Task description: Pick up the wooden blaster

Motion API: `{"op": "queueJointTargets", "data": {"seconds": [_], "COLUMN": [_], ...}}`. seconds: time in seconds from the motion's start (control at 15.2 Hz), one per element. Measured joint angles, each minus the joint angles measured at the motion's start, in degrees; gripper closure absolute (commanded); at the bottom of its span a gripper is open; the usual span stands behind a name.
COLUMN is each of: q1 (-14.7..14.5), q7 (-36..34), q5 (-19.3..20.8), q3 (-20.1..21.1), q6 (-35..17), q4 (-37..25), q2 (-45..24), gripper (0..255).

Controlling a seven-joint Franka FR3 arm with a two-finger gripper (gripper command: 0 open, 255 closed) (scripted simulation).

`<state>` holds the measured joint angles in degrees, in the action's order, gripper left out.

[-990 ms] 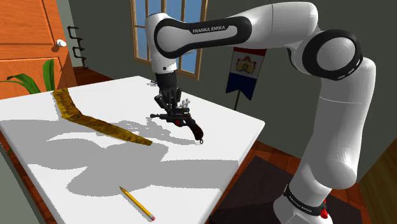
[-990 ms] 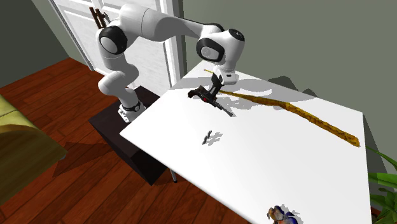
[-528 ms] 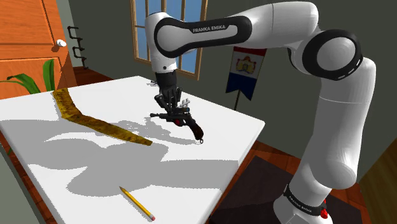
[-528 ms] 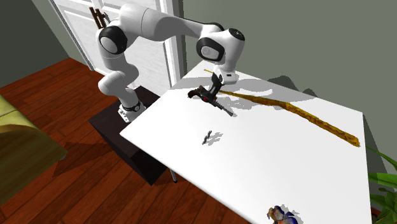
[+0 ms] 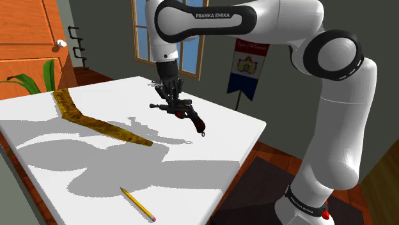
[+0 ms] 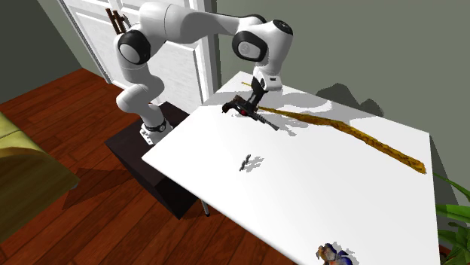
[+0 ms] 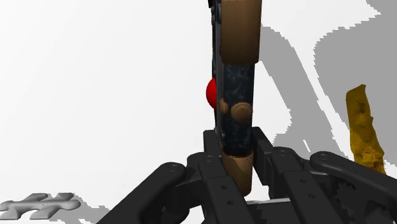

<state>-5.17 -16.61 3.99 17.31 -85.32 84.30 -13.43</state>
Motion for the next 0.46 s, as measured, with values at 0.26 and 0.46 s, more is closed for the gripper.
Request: {"op": "queueJointTargets", "data": {"seconds": [0.26,0.46], "q1": [-0.29,-0.42], "q7": [-0.10,-0.09], "q5": [0.19,0.27], "q3": [0.08,0.12], "q6": [3.41,5.51], "q4": [-4.12,-6.48], "q2": [-0.74,-1.01], "gripper": [255,255]}}
